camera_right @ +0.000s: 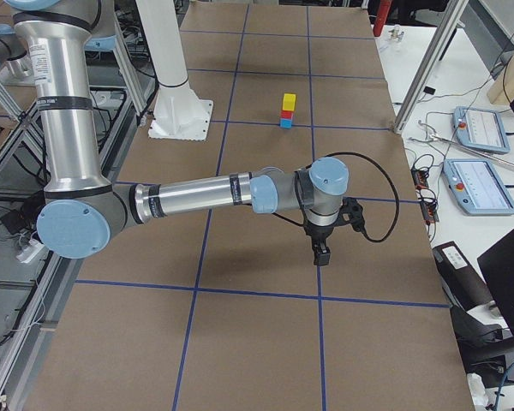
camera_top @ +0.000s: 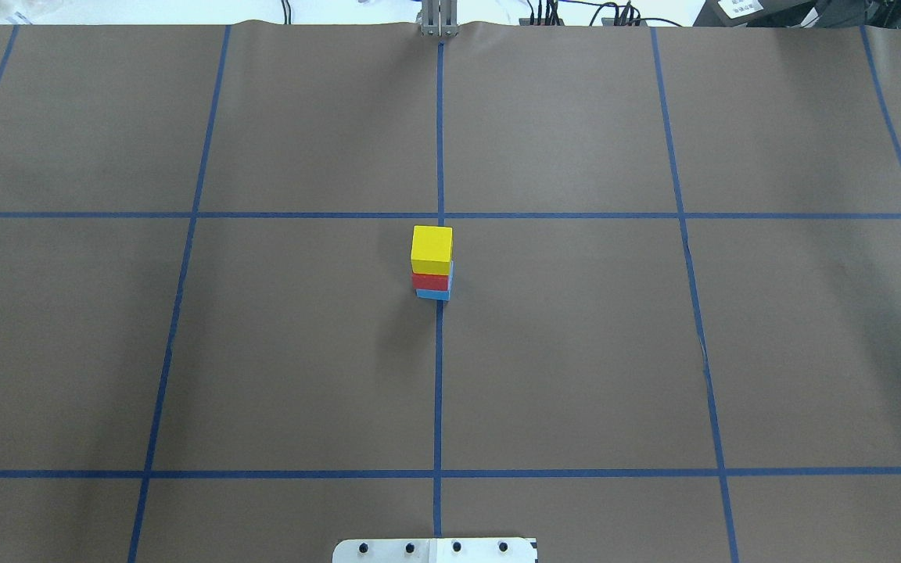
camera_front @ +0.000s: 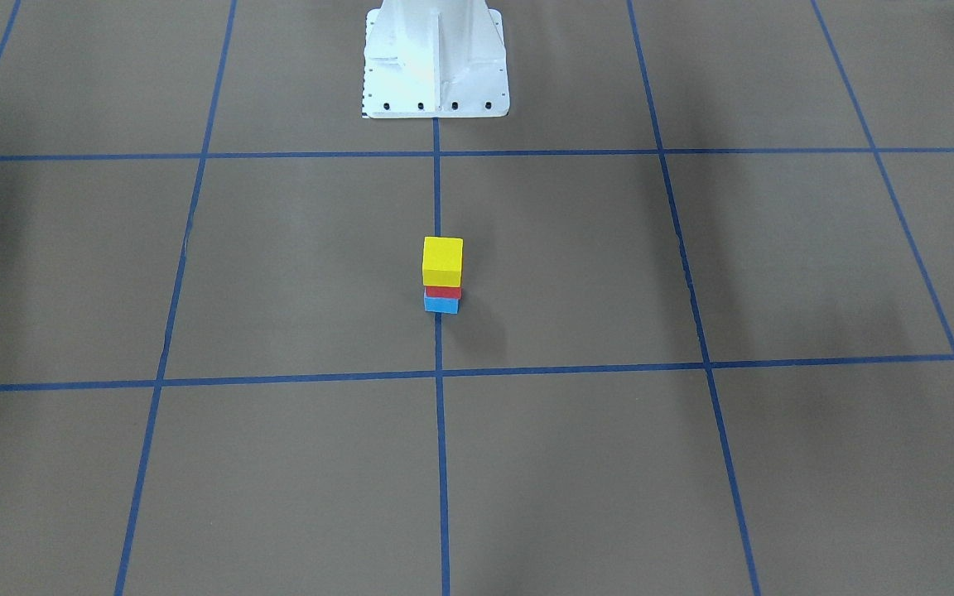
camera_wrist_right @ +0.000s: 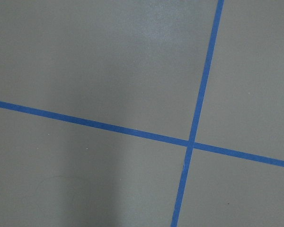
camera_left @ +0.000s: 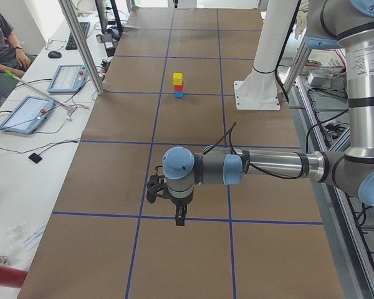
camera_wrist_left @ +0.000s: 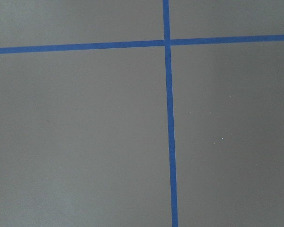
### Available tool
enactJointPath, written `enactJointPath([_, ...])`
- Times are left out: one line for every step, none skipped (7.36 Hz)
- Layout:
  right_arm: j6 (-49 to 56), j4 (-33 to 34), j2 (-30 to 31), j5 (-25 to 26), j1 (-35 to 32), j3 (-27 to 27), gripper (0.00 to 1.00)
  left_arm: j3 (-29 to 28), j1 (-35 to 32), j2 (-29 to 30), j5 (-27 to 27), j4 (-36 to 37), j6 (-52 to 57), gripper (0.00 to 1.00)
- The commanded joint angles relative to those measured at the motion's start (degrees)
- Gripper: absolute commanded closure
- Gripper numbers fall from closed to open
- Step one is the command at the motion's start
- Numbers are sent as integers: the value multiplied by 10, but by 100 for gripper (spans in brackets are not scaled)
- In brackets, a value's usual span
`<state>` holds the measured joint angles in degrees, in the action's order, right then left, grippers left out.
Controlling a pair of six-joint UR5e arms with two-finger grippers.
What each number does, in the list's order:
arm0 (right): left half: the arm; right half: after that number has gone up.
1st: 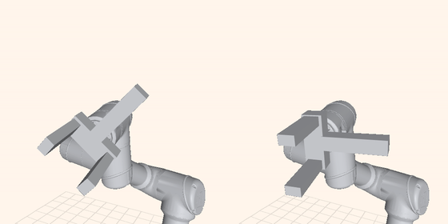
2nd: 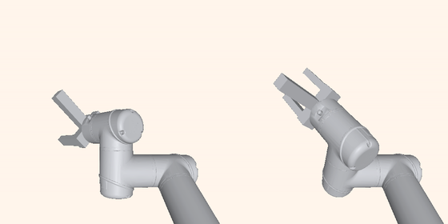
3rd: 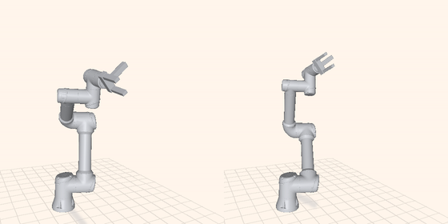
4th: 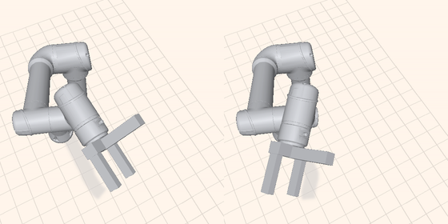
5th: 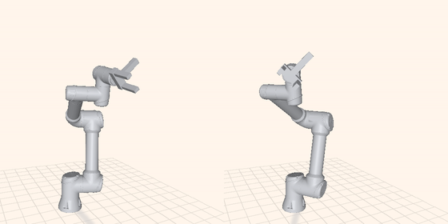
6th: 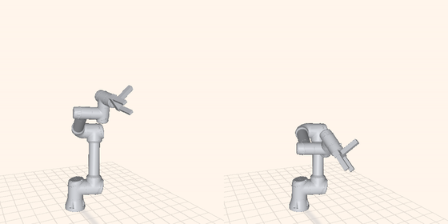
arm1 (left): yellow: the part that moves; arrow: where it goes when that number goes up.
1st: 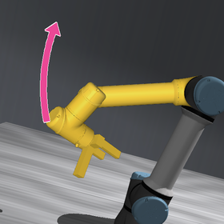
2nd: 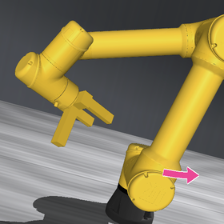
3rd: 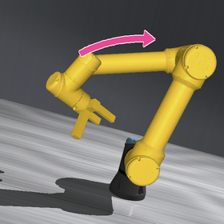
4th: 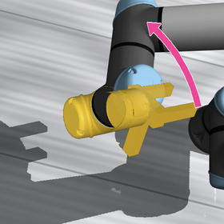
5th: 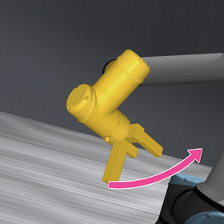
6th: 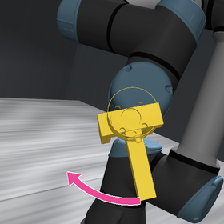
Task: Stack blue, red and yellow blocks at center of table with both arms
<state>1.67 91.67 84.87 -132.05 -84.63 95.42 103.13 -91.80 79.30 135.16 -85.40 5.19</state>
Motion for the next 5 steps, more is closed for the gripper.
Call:
enactJointPath([0,0,6,0,-2,-1,0,5,0,-2,2,1,-2,0])
enactJointPath([0,0,9,0,-2,0,0,7,0,-2,2,1,-1,0])
enactJointPath([0,0,9,0,-2,-1,0,7,0,0,3,0,-2,0])
enactJointPath([0,1,9,0,-2,-1,0,8,0,1,3,0,-1,0])
enactJointPath([0,1,9,0,-2,-1,0,9,0,1,2,0,-1,0])
